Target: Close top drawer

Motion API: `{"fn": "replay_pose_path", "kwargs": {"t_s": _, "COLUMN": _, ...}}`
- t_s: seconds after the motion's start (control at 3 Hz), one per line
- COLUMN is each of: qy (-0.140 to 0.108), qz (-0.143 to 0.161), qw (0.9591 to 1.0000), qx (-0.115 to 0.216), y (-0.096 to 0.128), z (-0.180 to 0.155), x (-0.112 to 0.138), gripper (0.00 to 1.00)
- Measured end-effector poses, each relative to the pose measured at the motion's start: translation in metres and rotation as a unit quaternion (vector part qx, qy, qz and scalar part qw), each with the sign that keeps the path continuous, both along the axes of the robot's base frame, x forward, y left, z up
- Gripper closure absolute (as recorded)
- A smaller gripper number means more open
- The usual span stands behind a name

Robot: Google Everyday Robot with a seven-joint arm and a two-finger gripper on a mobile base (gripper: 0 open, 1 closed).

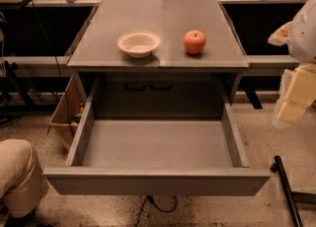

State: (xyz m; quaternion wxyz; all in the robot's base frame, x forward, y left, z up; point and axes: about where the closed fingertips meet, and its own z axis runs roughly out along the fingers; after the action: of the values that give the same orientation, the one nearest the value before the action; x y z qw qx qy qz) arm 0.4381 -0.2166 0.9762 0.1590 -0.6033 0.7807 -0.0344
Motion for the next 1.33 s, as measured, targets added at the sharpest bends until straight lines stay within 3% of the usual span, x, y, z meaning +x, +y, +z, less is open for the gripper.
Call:
{"fn": "replay_pose_path", "kwargs": {"t_s": 0.33, "qy": 0.000, "qz": 0.000, "qw": 1.0000, "qx": 0.000, "y": 0.000, "z": 0.000, "x": 0.000, "gripper": 0.00}}
{"fn": "replay_pose_path", "kwargs": {"t_s": 0.67, "qy": 0.006, "qz": 0.000, "qw": 0.9995, "qx": 0.031, "y": 0.012, "z": -0.022, "x": 0.004, "gripper": 0.00}}
{"fn": "replay_pose_path", "kwargs": {"t_s": 1.33, "qy": 0.041, "qz": 0.004, "qw": 0.9953, "qx": 0.088, "y": 0.067, "z": -0.119, "x": 0.019, "gripper": 0.00}}
